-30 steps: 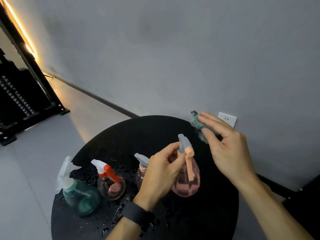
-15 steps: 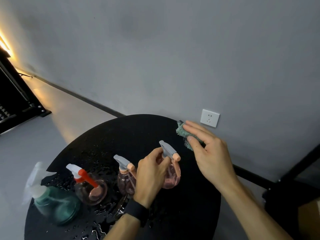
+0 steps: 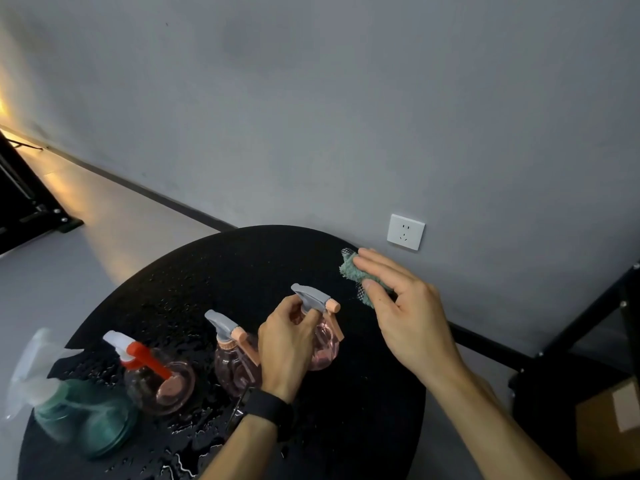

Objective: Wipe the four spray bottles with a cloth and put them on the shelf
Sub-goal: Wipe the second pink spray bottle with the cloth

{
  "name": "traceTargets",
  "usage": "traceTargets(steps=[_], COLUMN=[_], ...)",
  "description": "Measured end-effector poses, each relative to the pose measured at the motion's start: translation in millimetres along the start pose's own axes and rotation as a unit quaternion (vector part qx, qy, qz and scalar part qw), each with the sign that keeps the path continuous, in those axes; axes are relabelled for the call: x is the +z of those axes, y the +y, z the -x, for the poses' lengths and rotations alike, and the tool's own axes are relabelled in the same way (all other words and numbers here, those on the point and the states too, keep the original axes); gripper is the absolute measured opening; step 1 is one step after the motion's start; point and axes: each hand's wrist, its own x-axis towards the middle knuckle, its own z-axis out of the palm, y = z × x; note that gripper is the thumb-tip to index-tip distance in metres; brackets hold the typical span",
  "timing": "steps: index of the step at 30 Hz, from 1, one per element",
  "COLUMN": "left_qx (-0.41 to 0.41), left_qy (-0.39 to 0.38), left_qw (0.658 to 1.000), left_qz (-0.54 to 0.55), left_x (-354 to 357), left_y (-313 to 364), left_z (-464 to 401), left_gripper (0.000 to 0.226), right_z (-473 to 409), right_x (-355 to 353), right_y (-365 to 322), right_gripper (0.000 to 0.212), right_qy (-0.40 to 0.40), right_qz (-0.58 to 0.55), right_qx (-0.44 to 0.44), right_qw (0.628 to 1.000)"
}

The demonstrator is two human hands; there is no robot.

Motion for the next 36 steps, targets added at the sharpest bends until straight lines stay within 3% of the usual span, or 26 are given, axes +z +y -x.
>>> traceTargets(steps=[11, 21, 24, 27, 31, 36], left_qx=[-0.01, -0.008, 0.014, 0.087, 0.11, 0.098], left_qy=[0.012, -0.04, -0.004, 0.044, -0.014, -0.039], left_qw=[1.0, 0.999, 1.0, 0.994, 0.979, 0.975], left_qz=[-0.022, -0.028, -0.021, 0.046, 0.17, 0.196], left_x=[9, -1, -9, -23, -43, -60], left_y=[-3, 3, 16, 39, 64, 59], left_z=[-2, -1, 8, 18, 28, 29], left_gripper=[0.006, 0.032, 0.041, 0.026, 0.012, 0.017], right_z=[0, 2, 4, 6, 9, 12], right_x=[0, 7, 11, 17, 26, 39], right_y=[4, -2, -6, -11, -20, -33], right_gripper=[0.035, 0.034, 0.033, 0.032, 0.035, 0.036], right_qy=[-0.01, 0.01, 0.037, 0.058, 0.054, 0.05], right_qz=[0.007, -0.005, -0.009, -0.016, -0.014, -0.021], right_qx=[0.003, -0.015, -0.041, -0.073, -0.106, -0.125], right_qw=[1.0, 1.0, 0.998, 0.996, 0.993, 0.991])
